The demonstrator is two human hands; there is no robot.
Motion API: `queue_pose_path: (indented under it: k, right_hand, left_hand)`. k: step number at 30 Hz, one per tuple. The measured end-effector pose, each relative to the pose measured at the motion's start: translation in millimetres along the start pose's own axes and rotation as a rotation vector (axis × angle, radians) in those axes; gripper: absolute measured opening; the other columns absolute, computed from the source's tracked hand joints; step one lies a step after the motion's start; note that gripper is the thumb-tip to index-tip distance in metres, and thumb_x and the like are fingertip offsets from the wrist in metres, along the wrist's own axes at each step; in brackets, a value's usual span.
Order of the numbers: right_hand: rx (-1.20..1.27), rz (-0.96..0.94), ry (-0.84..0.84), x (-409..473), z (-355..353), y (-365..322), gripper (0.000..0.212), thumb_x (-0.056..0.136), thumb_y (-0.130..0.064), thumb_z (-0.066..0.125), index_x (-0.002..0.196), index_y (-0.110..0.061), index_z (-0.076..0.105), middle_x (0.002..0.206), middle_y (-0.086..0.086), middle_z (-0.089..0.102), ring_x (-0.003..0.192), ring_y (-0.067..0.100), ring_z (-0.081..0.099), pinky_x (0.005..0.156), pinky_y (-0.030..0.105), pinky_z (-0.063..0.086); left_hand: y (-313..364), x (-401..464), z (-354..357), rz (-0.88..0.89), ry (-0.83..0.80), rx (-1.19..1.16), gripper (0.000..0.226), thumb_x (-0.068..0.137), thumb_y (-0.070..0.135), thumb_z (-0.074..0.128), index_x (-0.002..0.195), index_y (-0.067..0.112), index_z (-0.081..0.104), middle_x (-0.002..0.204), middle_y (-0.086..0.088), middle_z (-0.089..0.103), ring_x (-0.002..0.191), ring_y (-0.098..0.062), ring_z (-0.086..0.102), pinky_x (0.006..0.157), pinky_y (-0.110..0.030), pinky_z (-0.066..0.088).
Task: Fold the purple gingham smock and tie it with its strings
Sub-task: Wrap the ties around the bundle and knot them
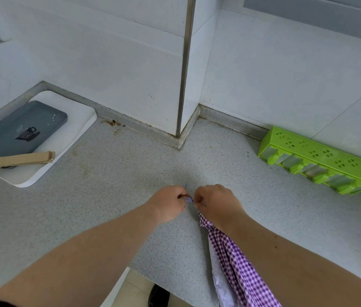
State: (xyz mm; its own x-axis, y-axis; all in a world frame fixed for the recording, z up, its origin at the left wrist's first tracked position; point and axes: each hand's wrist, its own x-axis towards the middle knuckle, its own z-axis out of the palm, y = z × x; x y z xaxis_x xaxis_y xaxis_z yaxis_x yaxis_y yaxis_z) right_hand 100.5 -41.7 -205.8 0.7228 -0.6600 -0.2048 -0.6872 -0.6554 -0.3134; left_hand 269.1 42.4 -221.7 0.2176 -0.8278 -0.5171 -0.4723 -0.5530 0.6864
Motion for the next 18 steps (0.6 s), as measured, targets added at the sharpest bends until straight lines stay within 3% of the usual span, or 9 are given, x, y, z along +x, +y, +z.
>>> queue_pose_path:
  k: [5, 9, 11, 13, 16, 18]
  right_hand:
    - [-0.077, -0.098, -0.081, -2.6, 0.7, 3.3, 0.027, 0.104, -0.04, 0.054, 0.128, -0.041, 0.065, 0.122, -0.012, 0.06, 0.113, 0.015, 0.055, 0.102, 0.034, 0.044]
    - [-0.114, -0.111, -0.113, -5.0, 5.7, 2.4, 0.03, 0.107, -0.036, 0.048, 0.13, -0.041, 0.067, 0.125, -0.011, 0.057, 0.117, 0.017, 0.052, 0.104, 0.036, 0.04]
    - [-0.108, -0.097, -0.136, -5.0, 6.7, 2.6, 0.03, 0.107, -0.035, 0.048, 0.127, -0.041, 0.069, 0.125, -0.012, 0.057, 0.118, 0.017, 0.051, 0.106, 0.037, 0.039]
    - [-0.098, -0.073, -0.166, -5.0, 6.1, 2.6, 0.029, 0.107, -0.033, 0.048, 0.125, -0.042, 0.069, 0.124, -0.013, 0.058, 0.118, 0.016, 0.051, 0.106, 0.037, 0.039]
    - [-0.045, -0.015, -0.129, -7.1, 3.3, 1.5, 0.019, 0.103, -0.027, 0.054, 0.115, -0.037, 0.064, 0.11, -0.012, 0.059, 0.107, 0.015, 0.056, 0.095, 0.033, 0.044]
    - [0.039, 0.075, -0.08, -8.8, 1.1, 0.6, 0.016, 0.097, -0.026, 0.06, 0.11, -0.034, 0.052, 0.107, -0.012, 0.055, 0.095, 0.014, 0.057, 0.08, 0.028, 0.044]
  left_hand:
    - [1.2, -0.7, -5.0, 0.03, -0.006, 0.016, 0.019, 0.109, 0.03, 0.051, 0.104, 0.026, 0.069, 0.091, 0.005, 0.072, 0.069, -0.009, 0.06, 0.06, -0.025, 0.046]
    - [2.0, -0.1, -5.9, 0.08, 0.017, 0.141, 0.016, 0.109, 0.029, 0.051, 0.106, 0.027, 0.067, 0.082, 0.008, 0.062, 0.07, -0.014, 0.06, 0.06, -0.026, 0.045]
    - [3.7, 0.7, -4.7, 0.106, 0.034, 0.176, 0.021, 0.11, 0.024, 0.049, 0.115, 0.024, 0.069, 0.09, 0.009, 0.062, 0.073, -0.009, 0.06, 0.061, -0.021, 0.043]
    - [5.7, 1.1, -3.1, 0.144, 0.052, 0.187, 0.027, 0.109, 0.02, 0.047, 0.121, 0.024, 0.07, 0.112, 0.005, 0.063, 0.087, -0.007, 0.061, 0.072, -0.02, 0.047]
    - [9.2, -0.1, 0.0, 0.147, 0.077, 0.156, 0.031, 0.11, 0.017, 0.044, 0.121, 0.025, 0.071, 0.128, 0.004, 0.059, 0.105, -0.012, 0.062, 0.09, -0.027, 0.052]
    - [11.7, -1.6, 1.0, 0.102, 0.084, 0.065, 0.033, 0.11, 0.015, 0.042, 0.116, 0.028, 0.071, 0.126, 0.006, 0.058, 0.099, -0.011, 0.064, 0.084, -0.027, 0.053]
